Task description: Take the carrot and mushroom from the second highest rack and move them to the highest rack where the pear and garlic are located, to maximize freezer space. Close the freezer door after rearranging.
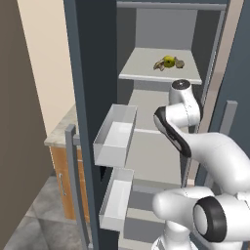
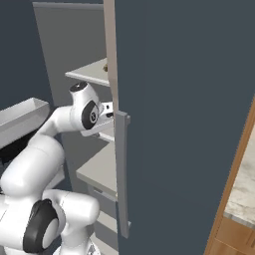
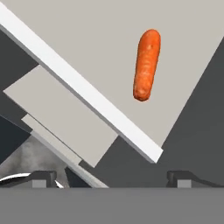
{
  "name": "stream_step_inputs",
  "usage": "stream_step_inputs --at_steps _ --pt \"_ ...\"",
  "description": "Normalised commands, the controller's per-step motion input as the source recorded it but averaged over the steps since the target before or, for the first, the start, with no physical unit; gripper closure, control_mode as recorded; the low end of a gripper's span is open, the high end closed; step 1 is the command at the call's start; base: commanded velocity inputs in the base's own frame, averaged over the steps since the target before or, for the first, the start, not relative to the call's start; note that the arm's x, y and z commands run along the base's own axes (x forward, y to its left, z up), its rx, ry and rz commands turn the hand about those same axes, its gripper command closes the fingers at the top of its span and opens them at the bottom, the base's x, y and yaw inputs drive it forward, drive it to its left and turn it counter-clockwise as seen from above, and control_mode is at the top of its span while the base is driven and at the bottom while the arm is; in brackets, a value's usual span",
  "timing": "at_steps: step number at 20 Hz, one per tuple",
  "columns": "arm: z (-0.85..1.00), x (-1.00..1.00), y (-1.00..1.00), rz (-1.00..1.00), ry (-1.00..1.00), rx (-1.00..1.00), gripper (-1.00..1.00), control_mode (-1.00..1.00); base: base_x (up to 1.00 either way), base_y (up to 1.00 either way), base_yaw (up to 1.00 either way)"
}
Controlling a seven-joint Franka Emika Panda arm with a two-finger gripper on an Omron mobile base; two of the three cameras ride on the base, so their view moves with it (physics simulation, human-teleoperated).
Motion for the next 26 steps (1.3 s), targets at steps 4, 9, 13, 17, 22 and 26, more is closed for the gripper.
stream_step_inputs --at_steps 4,9,13,17,22,26 --pt "-0.09 0.3 -0.02 0.0 0.0 0.0 -1.0 -1.0 0.0 0.0 0.0" --pt "-0.07 0.34 -0.04 0.0 0.0 0.0 -1.0 -1.0 0.0 0.0 0.0" --pt "-0.08 0.28 -0.12 0.0 0.0 0.0 -1.0 -1.0 0.0 0.0 0.0" --pt "-0.14 0.23 -0.13 0.0 0.0 0.0 -1.0 -1.0 0.0 0.0 0.0" --pt "-0.15 0.22 -0.14 0.0 0.0 0.0 -1.0 -1.0 0.0 0.0 0.0" --pt "-0.17 0.23 -0.17 0.0 0.0 0.0 -1.0 -1.0 0.0 0.0 0.0"
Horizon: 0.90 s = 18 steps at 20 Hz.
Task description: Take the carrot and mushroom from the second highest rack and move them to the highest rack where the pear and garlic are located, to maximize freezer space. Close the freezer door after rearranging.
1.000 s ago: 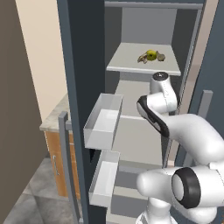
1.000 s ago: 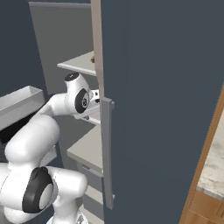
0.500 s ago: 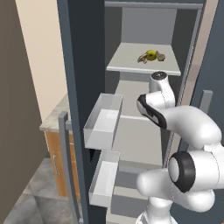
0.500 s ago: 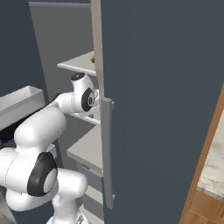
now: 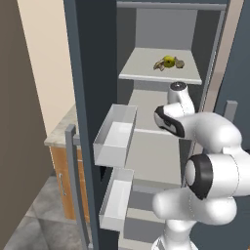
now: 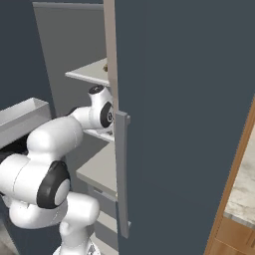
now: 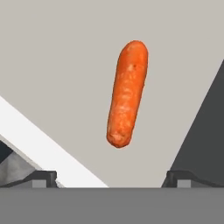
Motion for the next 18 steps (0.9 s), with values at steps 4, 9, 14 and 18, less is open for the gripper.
stream_step_inputs --at_steps 4,9,14,18 --pt "-0.14 0.24 -0.14 0.0 0.0 0.0 -1.0 -1.0 0.0 0.0 0.0" --pt "-0.12 0.26 -0.02 0.0 0.0 0.0 -1.0 -1.0 0.0 0.0 0.0" --pt "-0.13 0.27 0.0 0.01 0.04 0.02 -1.0 -1.0 0.0 0.0 0.0" --pt "-0.2 0.25 0.0 0.02 0.11 0.05 -1.0 -1.0 0.0 0.0 0.0"
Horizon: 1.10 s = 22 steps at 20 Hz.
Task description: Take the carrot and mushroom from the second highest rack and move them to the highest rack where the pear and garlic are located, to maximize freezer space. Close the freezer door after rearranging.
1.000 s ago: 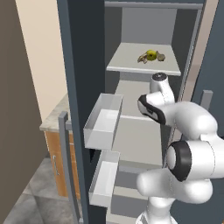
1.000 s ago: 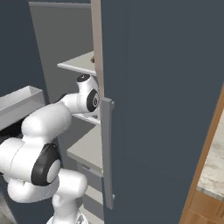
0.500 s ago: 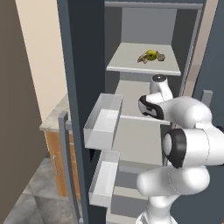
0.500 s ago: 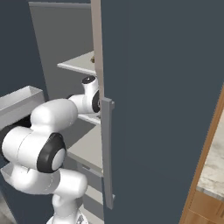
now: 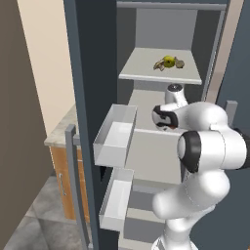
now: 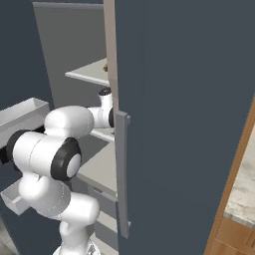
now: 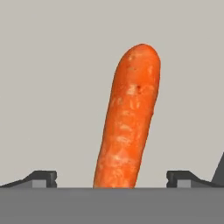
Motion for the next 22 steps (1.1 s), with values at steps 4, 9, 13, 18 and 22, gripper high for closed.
stream_step_inputs --at_steps 4,9,13,18,22 --pt "-0.2 0.28 0.0 0.02 0.04 0.04 -1.0 -1.0 0.0 0.0 0.0" --pt "-0.22 0.3 0.0 0.03 0.0 0.02 -1.0 -1.0 0.0 0.0 0.0" --pt "-0.31 0.21 0.0 0.0 0.0 0.0 1.0 -1.0 0.0 0.0 0.0" --pt "-0.39 0.04 0.0 0.01 0.0 0.0 1.0 -1.0 0.0 0.0 0.0" --pt "-0.25 -0.1 0.0 0.08 -0.08 0.0 1.0 -1.0 0.0 0.0 0.0"
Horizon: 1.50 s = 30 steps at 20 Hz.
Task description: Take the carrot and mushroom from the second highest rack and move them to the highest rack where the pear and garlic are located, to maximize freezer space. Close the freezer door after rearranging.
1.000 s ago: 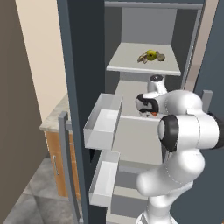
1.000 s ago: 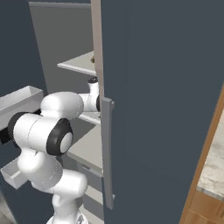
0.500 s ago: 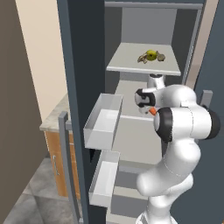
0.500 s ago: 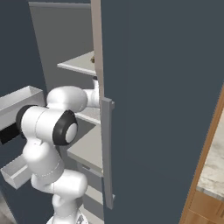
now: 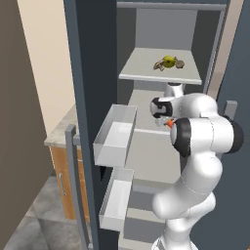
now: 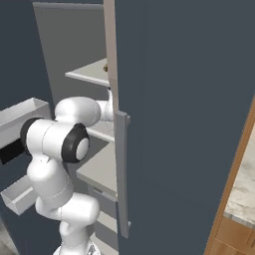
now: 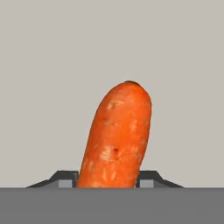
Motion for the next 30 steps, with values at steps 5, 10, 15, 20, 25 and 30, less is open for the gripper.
stream_step_inputs --at_steps 5,10,15,20,25,30 --pt "-0.14 -0.37 0.1 0.09 -0.3 -0.01 1.0 -1.0 0.0 0.0 0.0" --pt "-0.04 -0.46 0.27 0.01 -0.12 -0.01 1.0 -1.0 0.0 0.0 0.0" --pt "0.24 -0.41 0.25 0.0 0.0 0.0 1.0 -1.0 0.0 0.0 0.0" --pt "0.48 -0.37 0.12 0.01 0.0 0.0 1.0 -1.0 0.0 0.0 0.0" --pt "0.5 -0.39 0.21 0.0 0.0 0.0 1.0 -1.0 0.0 0.0 0.0" --pt "0.4 -0.61 0.1 0.0 -0.01 0.0 1.0 -1.0 0.0 0.0 0.0"
